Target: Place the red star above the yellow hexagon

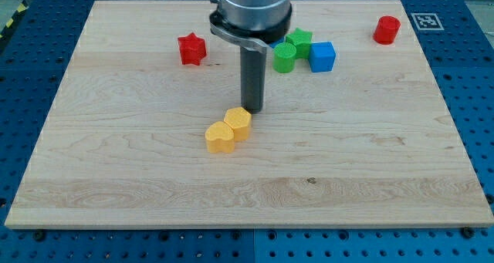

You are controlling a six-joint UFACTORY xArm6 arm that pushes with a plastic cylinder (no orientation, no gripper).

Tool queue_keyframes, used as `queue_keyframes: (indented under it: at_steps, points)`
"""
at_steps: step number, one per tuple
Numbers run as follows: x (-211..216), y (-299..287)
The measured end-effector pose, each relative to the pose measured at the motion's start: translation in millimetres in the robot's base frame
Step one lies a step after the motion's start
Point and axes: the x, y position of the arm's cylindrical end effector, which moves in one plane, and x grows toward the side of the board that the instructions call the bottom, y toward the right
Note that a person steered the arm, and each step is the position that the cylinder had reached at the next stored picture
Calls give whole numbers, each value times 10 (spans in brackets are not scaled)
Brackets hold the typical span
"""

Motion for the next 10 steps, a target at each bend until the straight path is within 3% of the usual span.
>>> queue_keyframes:
  at_steps: [4, 6, 8, 10]
  points:
    - [-1346, -187]
    - [-1455, -1098]
    - [-1384, -1112]
    - [-955, -1121]
